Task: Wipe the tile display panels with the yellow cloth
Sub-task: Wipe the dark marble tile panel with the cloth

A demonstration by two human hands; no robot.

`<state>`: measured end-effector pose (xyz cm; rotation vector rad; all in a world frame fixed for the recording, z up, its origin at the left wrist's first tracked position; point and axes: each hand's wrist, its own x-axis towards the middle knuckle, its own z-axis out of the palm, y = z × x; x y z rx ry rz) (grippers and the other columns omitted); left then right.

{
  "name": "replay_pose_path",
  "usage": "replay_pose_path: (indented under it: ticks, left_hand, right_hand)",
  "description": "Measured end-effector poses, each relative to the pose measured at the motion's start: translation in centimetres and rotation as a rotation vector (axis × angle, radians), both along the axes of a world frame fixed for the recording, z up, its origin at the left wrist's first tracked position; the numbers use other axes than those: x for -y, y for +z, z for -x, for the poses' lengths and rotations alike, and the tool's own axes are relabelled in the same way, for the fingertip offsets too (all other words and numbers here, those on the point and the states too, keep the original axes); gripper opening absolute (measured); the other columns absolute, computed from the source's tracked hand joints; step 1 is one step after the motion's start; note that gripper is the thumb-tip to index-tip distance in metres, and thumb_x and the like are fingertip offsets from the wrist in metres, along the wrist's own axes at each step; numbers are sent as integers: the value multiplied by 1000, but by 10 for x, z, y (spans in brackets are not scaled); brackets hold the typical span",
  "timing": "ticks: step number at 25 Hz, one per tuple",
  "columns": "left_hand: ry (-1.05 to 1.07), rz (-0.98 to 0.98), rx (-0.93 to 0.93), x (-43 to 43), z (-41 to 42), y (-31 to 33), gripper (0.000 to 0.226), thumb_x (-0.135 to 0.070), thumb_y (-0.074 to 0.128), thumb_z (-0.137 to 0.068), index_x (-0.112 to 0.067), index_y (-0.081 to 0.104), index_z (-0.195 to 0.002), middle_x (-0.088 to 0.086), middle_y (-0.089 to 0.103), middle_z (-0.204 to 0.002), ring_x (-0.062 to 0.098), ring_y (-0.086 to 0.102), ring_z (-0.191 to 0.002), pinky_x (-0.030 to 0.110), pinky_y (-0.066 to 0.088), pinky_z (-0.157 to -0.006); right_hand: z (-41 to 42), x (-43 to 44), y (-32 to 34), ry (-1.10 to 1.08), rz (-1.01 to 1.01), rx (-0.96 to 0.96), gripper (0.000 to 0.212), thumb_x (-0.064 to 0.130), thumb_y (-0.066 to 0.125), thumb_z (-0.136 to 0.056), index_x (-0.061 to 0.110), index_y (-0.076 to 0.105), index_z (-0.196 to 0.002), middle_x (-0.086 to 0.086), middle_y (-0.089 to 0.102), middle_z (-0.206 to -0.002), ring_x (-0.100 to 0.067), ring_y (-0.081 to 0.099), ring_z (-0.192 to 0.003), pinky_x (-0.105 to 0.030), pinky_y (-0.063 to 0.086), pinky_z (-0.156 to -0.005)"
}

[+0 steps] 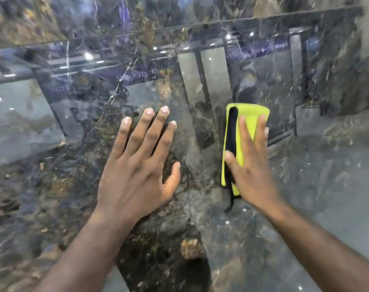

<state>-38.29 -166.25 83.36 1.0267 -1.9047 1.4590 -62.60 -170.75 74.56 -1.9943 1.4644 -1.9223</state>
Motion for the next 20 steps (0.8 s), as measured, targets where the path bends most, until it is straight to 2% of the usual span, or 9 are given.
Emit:
replay_pose_path:
  ticks: [2, 3, 6, 8, 11, 12, 14, 17, 20]
  left_hand:
    - [35, 13, 14, 4, 0, -3, 76, -47, 52, -105, -6, 38, -167, 12, 23, -179, 33, 19, -167, 61, 16, -134]
    - [41, 22, 11, 6, 2, -5, 76, -47, 51, -106, -5, 37, -167, 12, 22, -179, 33, 18, -167, 62, 17, -133]
    - [58, 43, 13, 8, 3, -10, 75, -47, 47, -108, -5, 33, -169, 13, 20, -180, 34, 16, -167, 63, 17, -133]
    - [69, 37, 21, 9, 1, -11, 76, -47, 45, -108, -4, 31, -169, 13, 17, -180, 35, 14, -167, 63, 15, -133]
    - [83, 24, 22, 8, 2, -12, 77, -46, 44, -108, -3, 28, -170, 15, 14, -180, 37, 13, -167, 64, 15, -133]
    - [83, 25, 24, 8, 2, -13, 77, -46, 45, -108, -3, 28, -170, 15, 15, -180, 37, 13, -167, 64, 15, -133]
    - [76, 36, 26, 7, 3, -12, 77, -45, 45, -108, -2, 27, -170, 16, 15, -180, 38, 14, -167, 64, 15, -133]
    - [55, 15, 33, 8, 2, -12, 79, -47, 43, -109, -2, 23, -171, 16, 11, -181, 38, 10, -167, 63, 10, -134]
    - [64, 10, 33, 6, -1, -12, 80, -48, 44, -108, -3, 24, -171, 16, 10, -181, 38, 8, -168, 63, 7, -134]
  right_hand:
    - [5, 7, 43, -1, 8, 56, 80, 43, 46, -103, 38, 1, -170, 2, -33, -172, -29, -28, -159, -37, -14, -125]
    - [-1, 3, 47, -9, 34, -3, 79, 43, 45, -105, 37, 0, -170, 2, -33, -172, -30, -29, -159, -38, -14, -124]
    - [-17, -18, -2, 1, 24, -255, 75, 43, 46, -112, 45, -6, -167, 8, -37, -170, -26, -30, -159, -52, -8, -128]
    - [0, -13, -13, 0, -26, -161, 78, 44, 48, -111, 45, -5, -168, 8, -37, -170, -24, -30, -159, -60, -4, -130]
    - [14, 10, 46, -21, -52, 149, 81, 34, 53, -108, 35, 1, -170, -3, -34, -172, -29, -29, -159, -59, -10, -130]
    - [9, 10, 60, -9, -39, 166, 81, 30, 54, -109, 35, 1, -170, -2, -33, -172, -30, -28, -159, -56, -12, -129]
    - [-10, 1, 53, 5, 51, 31, 77, 29, 52, -112, 35, 2, -170, 0, -33, -172, -28, -29, -159, -49, -12, -129]
    - [-17, -21, -23, 22, 10, -163, 75, 35, 51, -113, 37, 1, -170, 6, -33, -172, -21, -27, -160, -52, -5, -131]
    - [18, -11, -17, -12, -152, 64, 86, 27, 59, -109, 41, -2, -168, 2, -34, -172, -13, -28, -157, -56, -2, -132]
